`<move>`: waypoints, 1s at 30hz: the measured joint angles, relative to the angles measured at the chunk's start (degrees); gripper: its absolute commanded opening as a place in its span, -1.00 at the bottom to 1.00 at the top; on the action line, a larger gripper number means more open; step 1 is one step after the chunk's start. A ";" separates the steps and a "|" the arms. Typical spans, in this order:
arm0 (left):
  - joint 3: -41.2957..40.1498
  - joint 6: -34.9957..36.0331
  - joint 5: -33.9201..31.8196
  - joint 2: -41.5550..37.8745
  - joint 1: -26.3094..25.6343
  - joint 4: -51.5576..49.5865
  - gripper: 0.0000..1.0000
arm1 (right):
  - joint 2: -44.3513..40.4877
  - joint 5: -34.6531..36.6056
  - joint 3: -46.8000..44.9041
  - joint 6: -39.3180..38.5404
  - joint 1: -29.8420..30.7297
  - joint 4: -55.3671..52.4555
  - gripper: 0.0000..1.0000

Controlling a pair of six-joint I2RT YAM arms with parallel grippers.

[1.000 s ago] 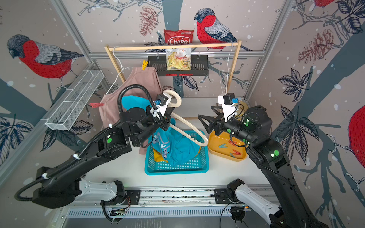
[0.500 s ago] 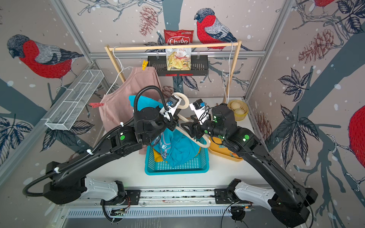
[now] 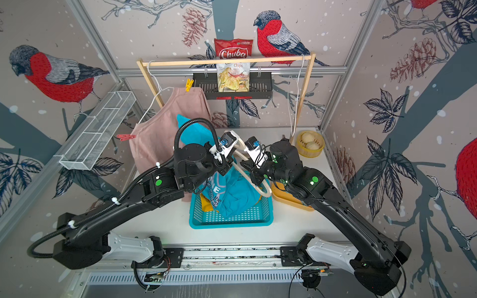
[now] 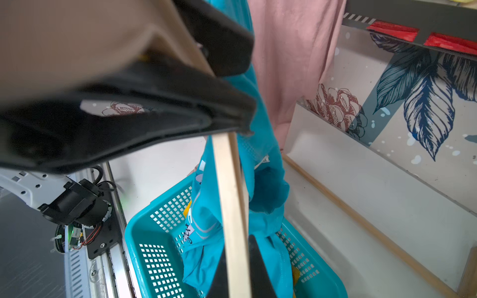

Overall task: Remove the clothespins securing t-shirts to the hanger
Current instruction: Remove the T-shirt from the hanger.

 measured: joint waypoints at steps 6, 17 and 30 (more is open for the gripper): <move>-1.90 2.64 5.53 -1.84 0.00 2.56 -1.00 | -4.52 -1.20 -4.09 -1.22 0.09 2.93 -1.00; -4.39 3.56 13.35 -4.31 0.00 7.65 -0.25 | -9.16 -3.91 -6.40 1.64 -1.49 4.61 -1.00; -4.87 2.54 10.38 -9.77 0.00 10.19 0.28 | -10.01 -2.56 -4.57 4.55 -3.63 4.20 -1.00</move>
